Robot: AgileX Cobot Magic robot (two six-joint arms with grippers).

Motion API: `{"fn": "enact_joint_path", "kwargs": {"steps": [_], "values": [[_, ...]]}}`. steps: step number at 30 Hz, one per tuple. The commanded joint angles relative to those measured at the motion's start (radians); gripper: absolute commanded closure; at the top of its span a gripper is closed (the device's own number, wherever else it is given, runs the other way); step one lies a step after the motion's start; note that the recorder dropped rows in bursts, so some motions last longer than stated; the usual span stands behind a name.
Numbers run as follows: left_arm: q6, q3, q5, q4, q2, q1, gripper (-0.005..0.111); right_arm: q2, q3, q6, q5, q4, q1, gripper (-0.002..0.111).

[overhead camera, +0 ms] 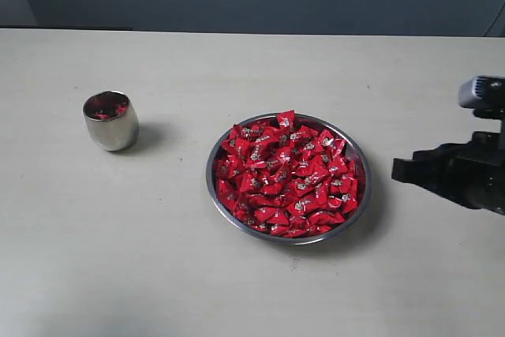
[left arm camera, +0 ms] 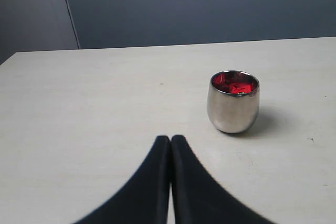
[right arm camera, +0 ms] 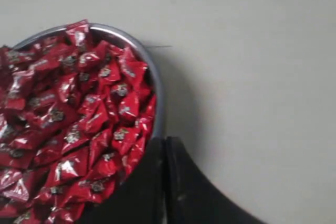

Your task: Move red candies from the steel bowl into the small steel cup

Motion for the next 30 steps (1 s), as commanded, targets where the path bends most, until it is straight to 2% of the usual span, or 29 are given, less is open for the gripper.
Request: {"fn": "enact_joint_path", "kwargs": {"steps": [1,5,17,26,28,30], "values": [[-0.001,0.004,0.001,0.001,-0.004,0.001,0.106,0.117,-0.064,-0.011,-0.007,-0.134,0.097,0.109],[-0.001,0.004,0.001,0.001,-0.004,0.001,0.106,0.255,-0.117,-0.012,0.006,-0.143,0.145,0.109],[-0.001,0.004,0.001,0.001,-0.004,0.001,0.106,0.461,-0.291,0.043,0.001,-0.153,0.305,0.109],[-0.001,0.004,0.001,0.001,-0.004,0.001,0.106,0.516,-0.352,0.067,-0.001,-0.129,0.334,0.108],[-0.001,0.004,0.001,0.001,-0.004,0.001,0.106,0.516,-0.367,0.067,0.043,-0.129,0.334,0.100],[-0.001,0.004,0.001,0.001,-0.004,0.001,0.106,0.516,-0.390,0.067,0.111,-0.129,0.334,0.082]]}}
